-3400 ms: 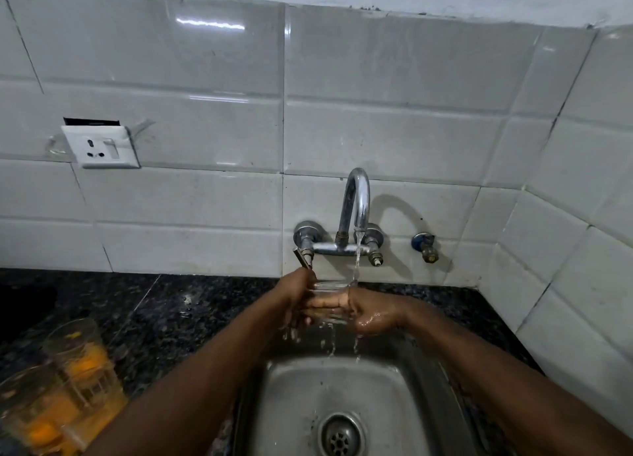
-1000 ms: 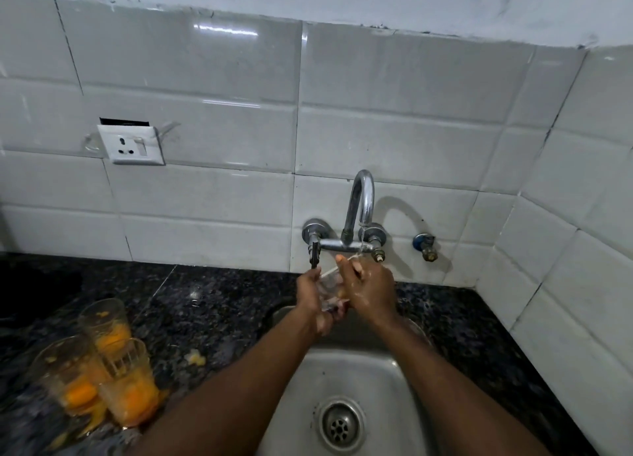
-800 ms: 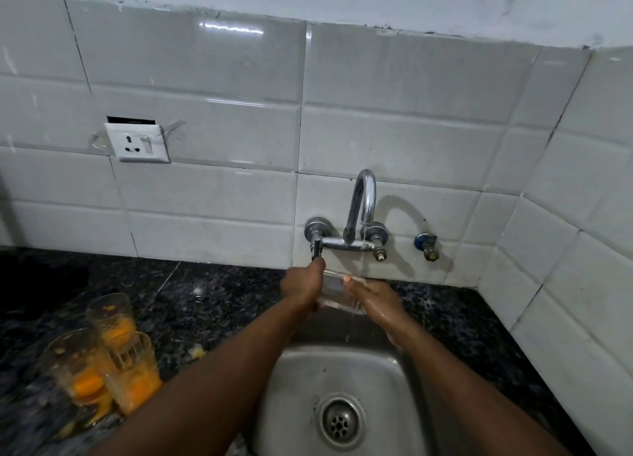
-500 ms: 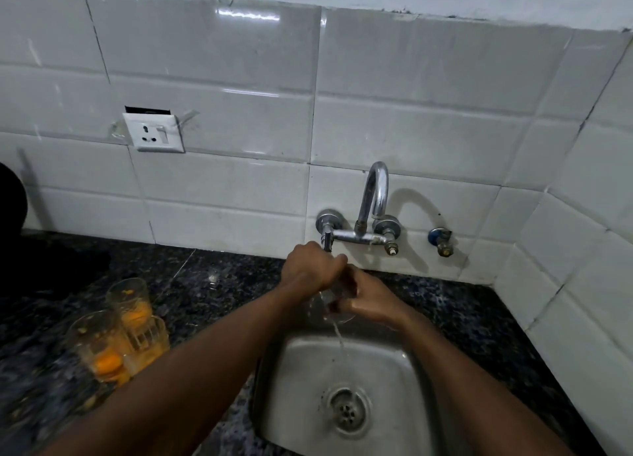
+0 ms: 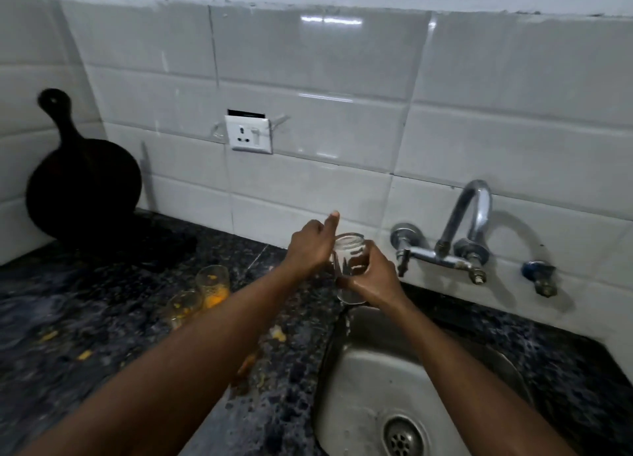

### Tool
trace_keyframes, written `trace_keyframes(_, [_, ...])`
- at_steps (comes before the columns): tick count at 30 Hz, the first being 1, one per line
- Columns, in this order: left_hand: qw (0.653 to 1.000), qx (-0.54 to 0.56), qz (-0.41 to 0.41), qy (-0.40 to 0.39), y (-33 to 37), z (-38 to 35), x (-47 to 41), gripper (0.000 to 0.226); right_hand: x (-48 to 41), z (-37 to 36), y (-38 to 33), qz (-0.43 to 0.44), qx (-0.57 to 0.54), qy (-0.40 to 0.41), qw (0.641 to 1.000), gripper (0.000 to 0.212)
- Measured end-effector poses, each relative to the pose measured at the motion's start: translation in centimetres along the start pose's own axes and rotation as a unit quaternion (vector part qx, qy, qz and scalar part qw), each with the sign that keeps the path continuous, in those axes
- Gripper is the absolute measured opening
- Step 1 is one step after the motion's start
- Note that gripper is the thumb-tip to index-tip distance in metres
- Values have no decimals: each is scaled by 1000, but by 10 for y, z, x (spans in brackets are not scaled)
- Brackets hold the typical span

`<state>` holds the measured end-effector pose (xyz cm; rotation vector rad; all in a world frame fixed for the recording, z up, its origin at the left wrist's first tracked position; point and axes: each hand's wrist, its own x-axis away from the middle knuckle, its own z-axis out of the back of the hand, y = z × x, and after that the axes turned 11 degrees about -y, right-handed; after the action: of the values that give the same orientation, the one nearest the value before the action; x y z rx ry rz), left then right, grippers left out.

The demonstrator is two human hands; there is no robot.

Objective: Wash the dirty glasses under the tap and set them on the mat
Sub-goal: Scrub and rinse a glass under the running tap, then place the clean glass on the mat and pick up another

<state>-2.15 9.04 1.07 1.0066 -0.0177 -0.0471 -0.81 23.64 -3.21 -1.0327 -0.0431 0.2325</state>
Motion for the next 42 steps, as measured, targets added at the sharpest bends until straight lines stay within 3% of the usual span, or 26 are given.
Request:
trace_keyframes(5, [989, -61, 84, 104, -63, 91, -13, 20, -51, -47, -29, 5, -37, 22, 999, 63])
trace_keyframes(12, [957, -91, 226, 156, -186, 197, -7, 36, -130, -131, -78, 1, -50, 4, 999, 67])
trace_keyframes(15, [950, -101, 260, 140, -238, 232, -2, 46, -160, -175, -96, 1, -47, -5, 999, 69])
trace_keyframes(20, [925, -136, 349, 61, -312, 281, 3, 35, -205, -259, -126, 11, -53, -43, 998, 79])
trace_keyframes(24, [893, -215, 395, 2, -372, 306, -7, 99, -235, -326, -140, 21, -52, -78, 995, 81])
trace_keyframes(29, [883, -267, 382, -62, -403, 335, -36, 124, -269, -390, -146, 33, -51, -103, 993, 77])
trace_keyframes(33, [868, -271, 406, -93, -413, 336, -53, 125, -294, -434, -139, 22, -45, -83, 995, 77])
trace_keyframes(42, [865, -262, 415, -103, -412, 347, -81, 99, -335, -486, -137, 38, -3, -93, 995, 80])
